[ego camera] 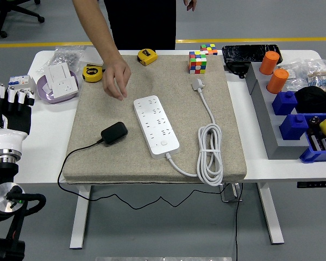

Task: Pick up the plug,place it near the board,insert it into the board,press the button

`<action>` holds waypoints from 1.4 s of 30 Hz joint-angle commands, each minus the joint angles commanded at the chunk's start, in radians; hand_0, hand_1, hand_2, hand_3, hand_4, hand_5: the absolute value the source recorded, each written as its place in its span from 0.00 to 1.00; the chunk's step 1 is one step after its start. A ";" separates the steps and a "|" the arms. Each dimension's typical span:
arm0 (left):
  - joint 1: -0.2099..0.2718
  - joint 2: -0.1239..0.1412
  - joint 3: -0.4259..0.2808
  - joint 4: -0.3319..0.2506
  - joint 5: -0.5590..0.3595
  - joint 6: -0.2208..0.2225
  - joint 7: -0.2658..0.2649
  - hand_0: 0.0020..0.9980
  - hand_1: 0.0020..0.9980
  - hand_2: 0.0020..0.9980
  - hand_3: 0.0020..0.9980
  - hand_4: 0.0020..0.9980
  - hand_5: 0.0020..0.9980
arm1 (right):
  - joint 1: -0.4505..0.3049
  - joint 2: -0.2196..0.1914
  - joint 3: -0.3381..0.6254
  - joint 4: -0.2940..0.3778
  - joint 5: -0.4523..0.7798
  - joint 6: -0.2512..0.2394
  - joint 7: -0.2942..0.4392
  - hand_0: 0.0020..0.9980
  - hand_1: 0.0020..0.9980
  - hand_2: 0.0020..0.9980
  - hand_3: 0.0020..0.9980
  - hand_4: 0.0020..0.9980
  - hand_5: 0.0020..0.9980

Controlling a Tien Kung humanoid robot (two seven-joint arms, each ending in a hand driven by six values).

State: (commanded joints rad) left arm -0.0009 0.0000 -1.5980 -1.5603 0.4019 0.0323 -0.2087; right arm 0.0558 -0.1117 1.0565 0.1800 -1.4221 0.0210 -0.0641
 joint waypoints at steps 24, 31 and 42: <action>-0.003 0.000 -0.024 -0.025 -0.134 -0.084 0.058 0.66 0.74 0.72 0.71 1.00 0.72 | 0.007 0.000 0.004 0.000 0.005 -0.002 0.001 0.82 0.72 0.70 0.64 0.94 0.61; 0.001 0.000 -0.018 -0.022 -0.100 -0.087 0.065 0.48 0.57 0.59 0.64 1.00 0.73 | 0.010 -0.001 -0.004 0.000 0.007 -0.001 0.001 0.82 0.72 0.70 0.64 0.94 0.61; 0.007 0.000 0.011 -0.019 -0.167 -0.021 0.007 0.22 0.18 0.25 0.29 1.00 0.71 | 0.010 -0.007 -0.008 0.000 0.001 0.001 -0.001 0.82 0.72 0.70 0.64 0.94 0.61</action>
State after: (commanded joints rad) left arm 0.0066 0.0000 -1.5867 -1.5794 0.2346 0.0110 -0.2015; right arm 0.0654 -0.1183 1.0489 0.1800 -1.4213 0.0218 -0.0655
